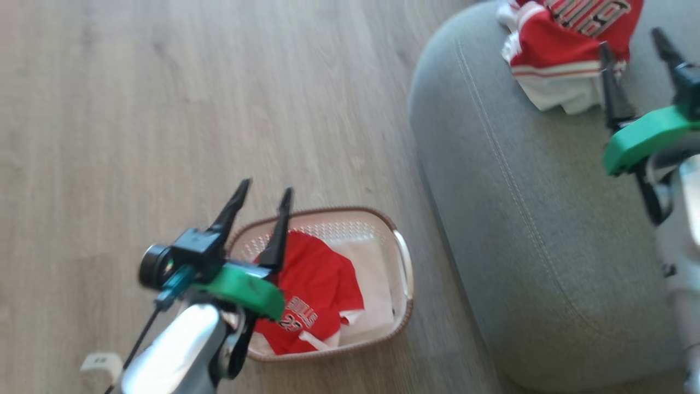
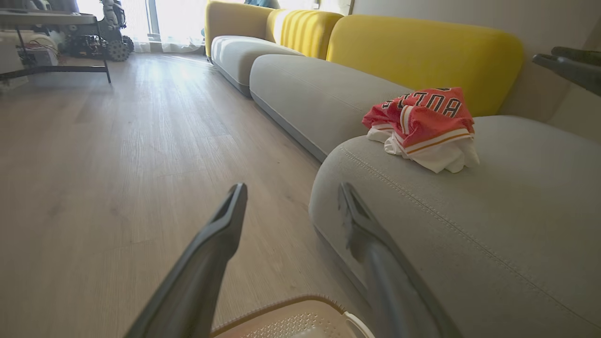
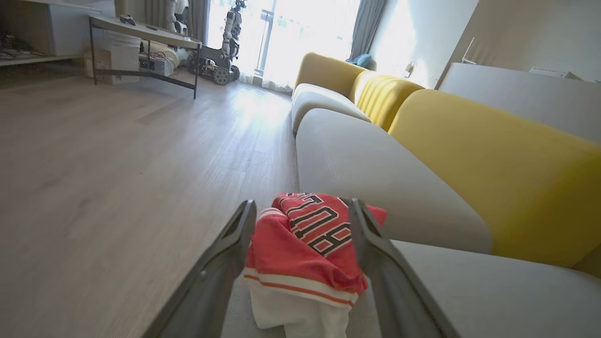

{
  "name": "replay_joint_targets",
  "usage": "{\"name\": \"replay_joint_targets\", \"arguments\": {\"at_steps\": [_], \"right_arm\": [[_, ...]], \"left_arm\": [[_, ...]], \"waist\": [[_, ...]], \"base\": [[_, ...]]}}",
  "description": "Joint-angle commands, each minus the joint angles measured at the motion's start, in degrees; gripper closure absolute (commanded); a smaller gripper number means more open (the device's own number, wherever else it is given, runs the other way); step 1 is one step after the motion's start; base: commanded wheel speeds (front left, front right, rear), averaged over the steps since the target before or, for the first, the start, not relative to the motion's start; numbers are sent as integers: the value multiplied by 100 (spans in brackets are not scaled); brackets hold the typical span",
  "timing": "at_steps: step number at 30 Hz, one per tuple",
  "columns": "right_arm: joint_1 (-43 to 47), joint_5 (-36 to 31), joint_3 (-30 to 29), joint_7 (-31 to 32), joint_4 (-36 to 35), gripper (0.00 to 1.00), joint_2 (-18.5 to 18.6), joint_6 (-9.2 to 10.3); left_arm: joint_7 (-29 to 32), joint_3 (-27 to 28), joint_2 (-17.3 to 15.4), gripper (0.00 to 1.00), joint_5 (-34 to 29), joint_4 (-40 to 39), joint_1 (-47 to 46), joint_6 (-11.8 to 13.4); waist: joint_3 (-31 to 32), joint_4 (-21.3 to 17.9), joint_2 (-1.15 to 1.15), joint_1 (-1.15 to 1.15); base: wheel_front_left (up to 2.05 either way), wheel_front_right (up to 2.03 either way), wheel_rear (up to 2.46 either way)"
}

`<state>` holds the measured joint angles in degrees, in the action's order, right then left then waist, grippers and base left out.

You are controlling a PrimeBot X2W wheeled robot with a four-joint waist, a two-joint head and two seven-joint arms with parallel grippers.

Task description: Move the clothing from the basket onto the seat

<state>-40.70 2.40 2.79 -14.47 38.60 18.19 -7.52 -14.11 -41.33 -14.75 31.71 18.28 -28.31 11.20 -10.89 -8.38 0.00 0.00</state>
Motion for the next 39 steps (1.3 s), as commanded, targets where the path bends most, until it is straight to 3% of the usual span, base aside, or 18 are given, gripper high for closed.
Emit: {"name": "replay_joint_targets", "arguments": {"at_steps": [1, 8, 18, 25, 31, 39], "right_arm": [[62, 54, 115, -32, -303, 0, -75, 3], [766, 128, -67, 180, -835, 0, -688, 3], [1812, -339, -556, 152, -1582, 0, -1404, 3], [2515, -256, -605, 226, -2109, 0, -1524, 3], [3232, 338, -235, 276, -2547, 0, -1529, 3], [3787, 524, -14, 314, -2801, 0, -1530, 3]], "left_arm": [[-75, 344, -193, 0, 56, -164, 38, 81], [-87, 1157, -381, 0, 89, -430, 896, 377], [-88, 1983, -529, 0, 9, -738, 2032, 634], [-88, 2240, -521, 0, -100, -941, 2524, 694], [-88, 2436, -451, 0, -237, -1154, 2894, 690], [-88, 2551, -266, 0, -426, -1323, 3218, 635]], "waist": [[289, 253, 0, 0], [711, 577, 0, 0], [1018, 827, 0, 0], [1130, 910, 0, 0], [1187, 912, 0, 0], [1223, 896, 0, 0]], "base": [[0, 0, 0], [0, 0, 0], [0, 0, 0], [0, 0, 0], [0, 0, 0], [0, 0, 0]]}}
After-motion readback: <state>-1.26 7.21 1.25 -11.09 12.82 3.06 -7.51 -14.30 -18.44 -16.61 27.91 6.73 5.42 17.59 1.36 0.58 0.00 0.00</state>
